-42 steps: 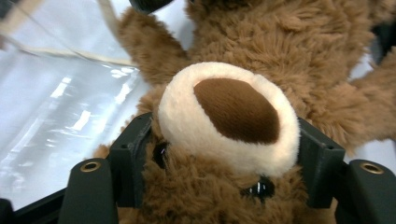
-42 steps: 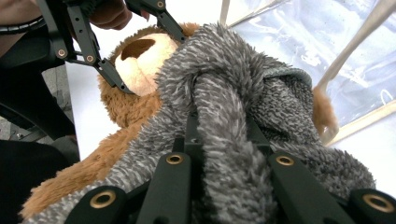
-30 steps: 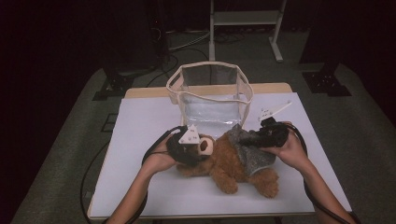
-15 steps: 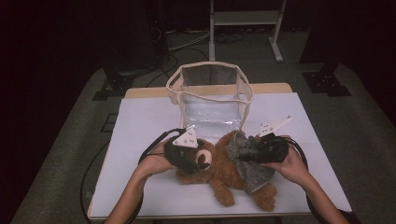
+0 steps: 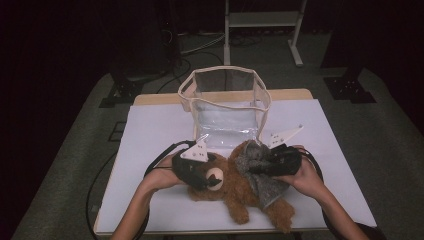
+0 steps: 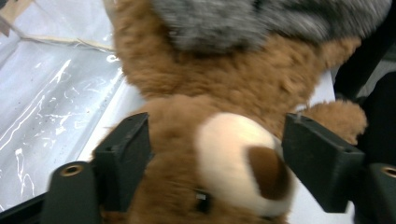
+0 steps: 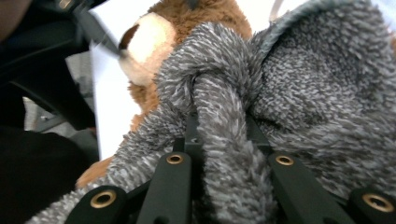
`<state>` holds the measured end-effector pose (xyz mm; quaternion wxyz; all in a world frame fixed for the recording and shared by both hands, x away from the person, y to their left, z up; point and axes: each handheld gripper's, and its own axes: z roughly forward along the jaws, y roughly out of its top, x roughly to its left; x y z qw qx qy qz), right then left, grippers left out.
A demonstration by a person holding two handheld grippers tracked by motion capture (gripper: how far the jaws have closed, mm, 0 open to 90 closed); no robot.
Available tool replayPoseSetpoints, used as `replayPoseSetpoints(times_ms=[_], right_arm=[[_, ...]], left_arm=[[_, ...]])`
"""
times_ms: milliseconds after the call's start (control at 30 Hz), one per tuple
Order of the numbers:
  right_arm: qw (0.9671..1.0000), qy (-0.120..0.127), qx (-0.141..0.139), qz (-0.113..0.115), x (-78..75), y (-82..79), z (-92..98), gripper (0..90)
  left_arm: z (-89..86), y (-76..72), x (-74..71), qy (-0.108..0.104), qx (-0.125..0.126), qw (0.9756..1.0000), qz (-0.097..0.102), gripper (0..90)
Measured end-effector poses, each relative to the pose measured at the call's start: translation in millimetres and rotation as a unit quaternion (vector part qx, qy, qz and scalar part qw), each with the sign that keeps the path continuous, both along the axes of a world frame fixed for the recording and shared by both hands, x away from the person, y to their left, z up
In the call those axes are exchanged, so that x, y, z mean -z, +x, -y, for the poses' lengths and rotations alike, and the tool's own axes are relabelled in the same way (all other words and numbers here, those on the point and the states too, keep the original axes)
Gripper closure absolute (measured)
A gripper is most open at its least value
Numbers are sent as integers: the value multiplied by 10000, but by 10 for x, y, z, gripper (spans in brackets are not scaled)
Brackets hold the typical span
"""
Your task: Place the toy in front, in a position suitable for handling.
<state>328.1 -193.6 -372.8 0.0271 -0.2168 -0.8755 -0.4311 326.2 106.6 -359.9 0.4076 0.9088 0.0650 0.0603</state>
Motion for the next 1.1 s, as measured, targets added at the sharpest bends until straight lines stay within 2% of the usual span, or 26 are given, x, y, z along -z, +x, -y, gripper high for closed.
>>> replayPoseSetpoints(times_ms=[133, 200, 267, 367, 467, 533, 600, 633, 700, 767, 833, 867, 933, 1000, 1100], right_arm=[[9999, -63, -35, 83, -49, -63, 45, 767], [9997, -36, 118, 199, -128, -39, 92, 766], [9991, -43, 324, 281, -155, -6, 143, 765], [9995, 2, 301, 90, -60, -9, 152, 766], [9996, 79, 257, 101, 32, -88, 138, 768], [9995, 173, 221, 108, 58, -148, 164, 770], [9996, 191, 179, 138, 72, -205, 188, 771], [9996, 183, 154, 159, 76, -228, 198, 771], [9996, 201, 128, 178, 83, -254, 214, 772], [9996, 198, 92, 153, 84, -252, 220, 772], [9998, 165, 40, 143, 73, -236, 216, 771], [9998, 134, 33, 146, 67, -228, 211, 771], [9998, 100, 14, 146, 64, -209, 205, 770], [9999, 118, 7, 122, 70, -181, 211, 770], [9999, 156, 17, 56, 65, -138, 230, 768]], left_arm=[[53, 6, 51, 95, 113, 9998, -123, 264], [64, -18, 104, 194, 137, 9996, -132, 284], [41, -56, 117, 208, 203, 9995, -89, 284], [19, -63, 51, 207, 273, 9994, -46, 283], [-21, 6, -45, -5, 103, 9999, -15, 236], [-49, 60, -88, -7, -92, 10000, -9, 175], [-57, 84, -85, -22, -146, 9999, -30, 139], [-50, 93, -59, 26, -141, 9998, -106, 109], [-32, 121, 31, 68, -104, 9990, -430, 93], [-33, 168, 123, -26, -66, 9968, -800, 94], [-37, 213, 203, -120, 4, 9942, -1073, 99], [-30, 227, 238, -152, 36, 9926, -1206, 106], [-3, 223, 286, -191, 98, 9914, -1294, 134], [10, 198, 290, -208, 117, 9925, -1198, 222], [4, 191, 254, -190, -26, 9949, -986, 409]])
